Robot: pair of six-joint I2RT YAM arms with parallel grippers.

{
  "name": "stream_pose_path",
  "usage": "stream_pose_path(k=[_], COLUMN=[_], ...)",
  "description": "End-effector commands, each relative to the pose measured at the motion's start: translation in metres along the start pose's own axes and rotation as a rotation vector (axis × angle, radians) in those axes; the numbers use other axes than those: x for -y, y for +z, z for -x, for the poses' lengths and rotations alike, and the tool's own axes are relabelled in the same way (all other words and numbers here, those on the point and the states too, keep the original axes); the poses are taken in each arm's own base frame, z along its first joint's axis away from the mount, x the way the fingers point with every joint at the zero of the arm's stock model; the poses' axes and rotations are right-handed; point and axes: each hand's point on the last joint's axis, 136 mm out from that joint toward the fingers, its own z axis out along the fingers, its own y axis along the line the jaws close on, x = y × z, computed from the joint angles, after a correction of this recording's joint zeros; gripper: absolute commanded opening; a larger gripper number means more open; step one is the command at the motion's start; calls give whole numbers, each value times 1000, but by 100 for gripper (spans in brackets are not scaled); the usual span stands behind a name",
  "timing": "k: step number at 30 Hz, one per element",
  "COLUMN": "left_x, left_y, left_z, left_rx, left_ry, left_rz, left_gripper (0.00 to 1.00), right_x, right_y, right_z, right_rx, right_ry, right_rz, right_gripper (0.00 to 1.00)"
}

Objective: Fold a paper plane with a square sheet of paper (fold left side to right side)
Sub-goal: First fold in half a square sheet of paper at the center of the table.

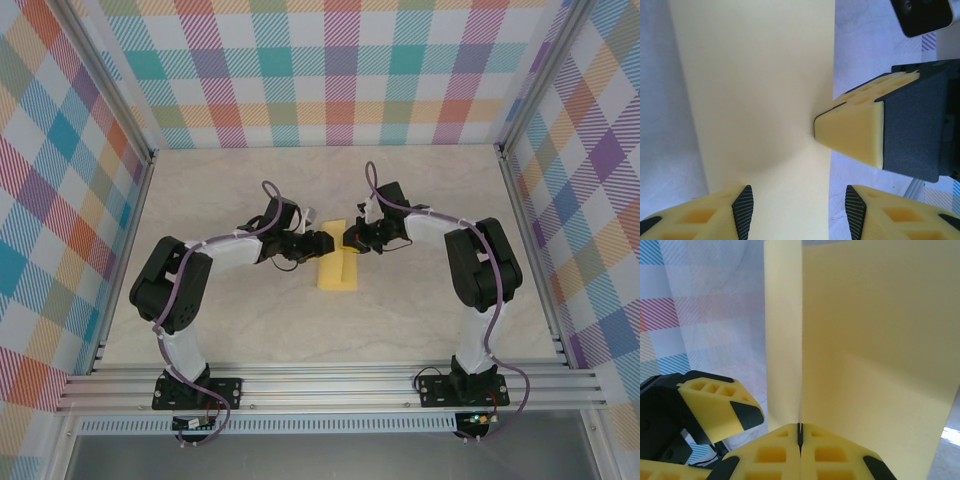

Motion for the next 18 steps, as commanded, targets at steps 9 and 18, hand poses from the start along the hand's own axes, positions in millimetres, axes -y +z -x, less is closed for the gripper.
stream_pose_path(k=[9,18], left_x=[-17,-28], left_y=[2,21], left_z=[2,4], left_rx=[-29,-72], left_ry=[-44,-69], left_rz=[163,246], left_gripper=[55,55], right_x=[33,39], right_y=[-3,-5], right_z=[8,6], right_rx=[-18,-14], right_ry=[-18,-8], right_rz=[-137,-162], right_gripper=[1,3])
